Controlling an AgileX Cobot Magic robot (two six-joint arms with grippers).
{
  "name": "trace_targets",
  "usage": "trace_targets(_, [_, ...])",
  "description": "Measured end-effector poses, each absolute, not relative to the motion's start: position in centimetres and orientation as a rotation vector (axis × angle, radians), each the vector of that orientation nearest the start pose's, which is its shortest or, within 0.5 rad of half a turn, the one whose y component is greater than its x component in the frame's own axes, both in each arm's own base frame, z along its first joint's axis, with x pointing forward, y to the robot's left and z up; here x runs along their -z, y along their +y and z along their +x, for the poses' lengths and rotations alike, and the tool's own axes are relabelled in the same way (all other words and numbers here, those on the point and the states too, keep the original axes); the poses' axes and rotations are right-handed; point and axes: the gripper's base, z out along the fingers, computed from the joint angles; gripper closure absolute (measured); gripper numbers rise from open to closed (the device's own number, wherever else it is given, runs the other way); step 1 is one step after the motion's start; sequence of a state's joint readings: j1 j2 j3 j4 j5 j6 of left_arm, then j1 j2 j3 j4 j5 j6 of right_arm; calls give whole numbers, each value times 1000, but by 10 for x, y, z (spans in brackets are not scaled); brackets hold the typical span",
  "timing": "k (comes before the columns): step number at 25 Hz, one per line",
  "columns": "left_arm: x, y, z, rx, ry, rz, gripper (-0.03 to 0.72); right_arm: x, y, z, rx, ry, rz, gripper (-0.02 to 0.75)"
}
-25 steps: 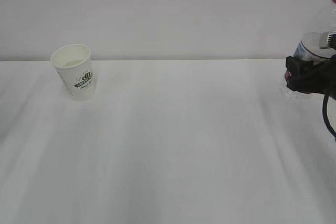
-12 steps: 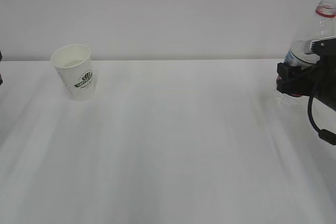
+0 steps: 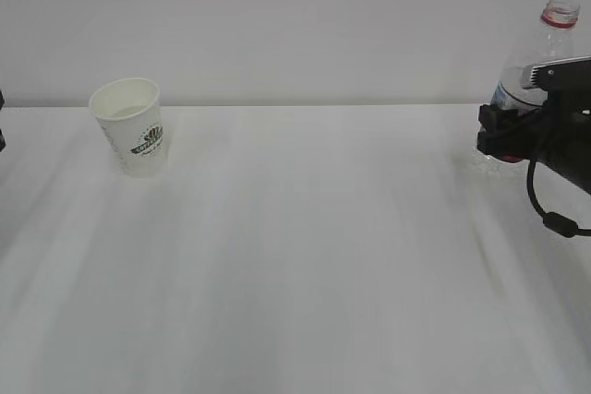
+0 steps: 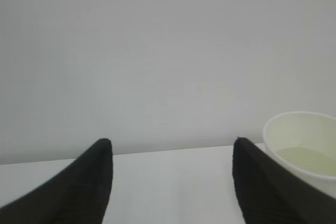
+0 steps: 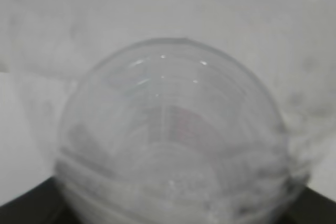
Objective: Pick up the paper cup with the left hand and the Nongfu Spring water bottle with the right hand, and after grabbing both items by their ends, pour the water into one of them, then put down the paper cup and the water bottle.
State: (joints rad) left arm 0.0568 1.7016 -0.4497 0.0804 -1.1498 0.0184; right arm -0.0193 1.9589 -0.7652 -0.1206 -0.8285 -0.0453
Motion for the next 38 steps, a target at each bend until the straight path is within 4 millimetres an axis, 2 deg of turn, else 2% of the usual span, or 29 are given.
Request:
trace_targets(13, [-175, 10, 285, -26, 1586, 53, 172, -107, -1, 366, 23, 1907, -124, 261])
trace_targets(23, [-175, 10, 285, -26, 1586, 53, 207, -106, -2, 367, 35, 1911, -129, 260])
trace_targets(25, [-175, 10, 285, -26, 1586, 53, 214, -106, -2, 367, 35, 1911, -129, 247])
trace_targets(32, [-175, 10, 285, -26, 1586, 53, 226, -105, -3, 367, 38, 1931, -119, 130])
trace_targets(38, [-175, 10, 285, -26, 1586, 53, 228, -105, -3, 367, 38, 1926, -119, 113])
